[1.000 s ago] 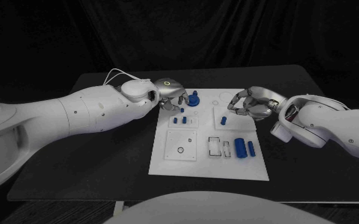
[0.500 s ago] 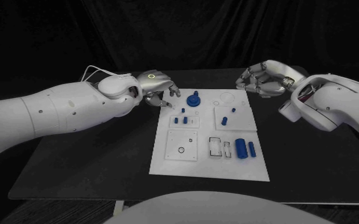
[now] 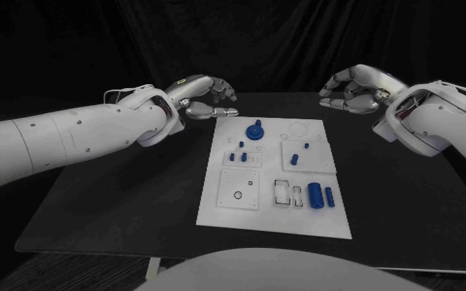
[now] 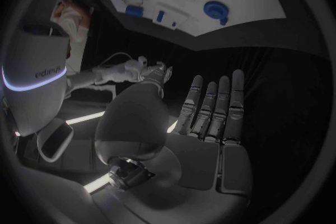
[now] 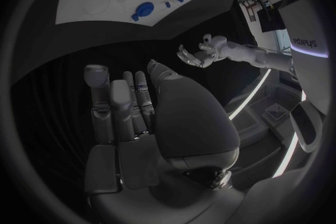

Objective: Assemble the parts on the task board

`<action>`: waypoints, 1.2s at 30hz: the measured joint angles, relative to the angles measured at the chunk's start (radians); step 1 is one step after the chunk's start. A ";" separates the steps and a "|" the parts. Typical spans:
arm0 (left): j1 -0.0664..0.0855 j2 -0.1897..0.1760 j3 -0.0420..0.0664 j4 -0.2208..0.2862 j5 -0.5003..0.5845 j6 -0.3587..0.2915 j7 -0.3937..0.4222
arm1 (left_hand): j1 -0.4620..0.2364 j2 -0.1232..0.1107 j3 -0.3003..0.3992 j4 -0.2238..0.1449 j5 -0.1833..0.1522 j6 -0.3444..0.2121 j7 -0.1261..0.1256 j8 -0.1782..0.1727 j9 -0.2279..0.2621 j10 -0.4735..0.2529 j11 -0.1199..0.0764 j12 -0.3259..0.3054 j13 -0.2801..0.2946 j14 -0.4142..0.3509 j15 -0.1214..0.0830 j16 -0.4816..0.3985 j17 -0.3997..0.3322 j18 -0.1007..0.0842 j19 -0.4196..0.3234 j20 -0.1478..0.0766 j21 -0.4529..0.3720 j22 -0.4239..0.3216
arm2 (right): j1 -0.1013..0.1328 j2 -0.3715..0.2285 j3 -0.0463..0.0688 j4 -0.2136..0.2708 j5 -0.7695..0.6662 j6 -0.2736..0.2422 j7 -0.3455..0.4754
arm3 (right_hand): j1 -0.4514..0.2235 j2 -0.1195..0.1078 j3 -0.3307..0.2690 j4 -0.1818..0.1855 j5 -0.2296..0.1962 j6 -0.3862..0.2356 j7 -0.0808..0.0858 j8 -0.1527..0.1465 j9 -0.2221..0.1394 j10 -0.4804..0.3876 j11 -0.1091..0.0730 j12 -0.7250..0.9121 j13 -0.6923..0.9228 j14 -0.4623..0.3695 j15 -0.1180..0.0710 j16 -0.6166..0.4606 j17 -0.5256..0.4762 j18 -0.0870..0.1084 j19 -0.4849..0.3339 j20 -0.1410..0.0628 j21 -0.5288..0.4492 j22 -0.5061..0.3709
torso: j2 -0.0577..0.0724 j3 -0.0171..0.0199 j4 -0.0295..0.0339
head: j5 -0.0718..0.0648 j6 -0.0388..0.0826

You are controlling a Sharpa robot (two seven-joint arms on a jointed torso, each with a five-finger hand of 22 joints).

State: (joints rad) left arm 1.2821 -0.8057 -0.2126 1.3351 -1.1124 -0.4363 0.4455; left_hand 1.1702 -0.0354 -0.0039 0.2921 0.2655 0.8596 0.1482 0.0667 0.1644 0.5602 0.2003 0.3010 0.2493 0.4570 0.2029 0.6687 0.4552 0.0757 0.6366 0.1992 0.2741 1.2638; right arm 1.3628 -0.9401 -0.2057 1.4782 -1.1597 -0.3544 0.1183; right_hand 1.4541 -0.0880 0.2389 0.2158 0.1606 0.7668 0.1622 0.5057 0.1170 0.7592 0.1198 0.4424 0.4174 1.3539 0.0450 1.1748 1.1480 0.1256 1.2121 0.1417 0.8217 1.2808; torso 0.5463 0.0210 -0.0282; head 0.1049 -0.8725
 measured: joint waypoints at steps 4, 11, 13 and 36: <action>-0.001 0.009 0.000 -0.014 0.249 0.057 0.101 | -0.011 0.046 -0.080 0.001 -0.080 -0.037 0.010 0.000 -0.022 -0.227 -0.055 -0.054 -0.099 -0.319 -0.041 -0.336 -0.259 0.000 -0.336 0.043 -0.203 -0.197 | -0.027 0.017 -0.001 -0.034 -0.093 0.008 0.005 | -0.010 -0.010 -0.037 0.020 -0.042 0.008 -0.008 -0.039 -0.014 0.020 -0.007 -0.004 -0.038 0.034 -0.011 0.055 0.034 0.000 0.068 -0.002 0.100 0.026 | -0.008 -0.0058 0.0086 | -0.012 0.000; -0.019 0.012 0.000 -0.020 0.551 0.234 0.188 | -0.024 0.096 -0.150 0.001 -0.159 -0.520 -0.138 -0.032 -0.125 -0.478 -0.135 -0.183 -0.220 -0.452 -0.047 -0.662 -0.450 0.032 -0.560 0.088 -0.230 -0.728 | -0.069 0.045 -0.001 -0.081 -0.205 0.014 0.021 | 0.013 -0.010 -0.060 0.019 0.037 0.065 -0.028 -0.160 -0.044 0.048 0.007 -0.111 -0.175 0.093 -0.005 0.138 0.095 -0.017 0.155 -0.002 0.254 0.027 | -0.027 -0.0156 0.0288 | -0.034 0.000; -0.027 0.013 0.000 -0.020 0.617 0.283 0.198 | -0.023 0.097 -0.156 0.002 -0.159 -0.561 -0.144 -0.032 -0.131 -0.488 -0.145 -0.190 -0.223 -0.451 -0.047 -0.665 -0.452 0.033 -0.561 0.087 -0.230 -0.756 | -0.085 0.054 0.000 -0.097 -0.224 0.014 0.027 | 0.013 -0.010 -0.071 0.024 0.023 0.070 -0.023 -0.178 -0.045 0.052 0.005 -0.122 -0.194 0.092 -0.005 0.140 0.097 -0.017 0.155 -0.002 0.258 0.027 | -0.032 -0.0178 0.0341 | -0.041 0.000; -0.068 0.019 0.000 -0.013 0.842 0.463 0.228 | 0.070 0.163 -0.182 0.000 -0.046 -0.695 -0.187 -0.044 -0.142 -0.539 -0.168 -0.216 -0.230 -0.457 -0.045 -0.665 -0.454 0.032 -0.620 0.088 -0.255 -1.095 | -0.167 0.103 -0.001 -0.178 -0.312 0.041 0.047 | 0.050 -0.018 -0.086 0.009 0.105 0.062 -0.052 -0.287 -0.043 0.110 -0.009 -0.133 -0.263 0.105 -0.017 0.178 0.115 -0.017 0.168 -0.015 0.286 0.027 | -0.069 -0.0334 0.0572 | -0.091 0.000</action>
State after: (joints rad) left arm 1.2142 -0.7867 -0.2129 1.3218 -0.2706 0.0271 0.6735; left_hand 1.2403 0.1274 -0.1855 0.2919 0.2198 0.1645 -0.0391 0.0231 0.0224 0.0209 0.0320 0.0850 0.0191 0.0001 0.1579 0.0036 0.0009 0.1082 0.0169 0.2875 0.0187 0.1686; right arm 1.1958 -0.8373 -0.2067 1.2999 -1.4719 -0.3135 0.1648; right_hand 1.5042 -0.1064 0.1532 0.2248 0.2652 0.8291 0.1104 0.2184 0.0740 0.8694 0.1109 0.3094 0.1548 1.4588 0.0276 1.3526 1.2625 0.1089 1.3798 0.1272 1.1074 1.3078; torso 0.4775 -0.0124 0.0290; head 0.0141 -0.8725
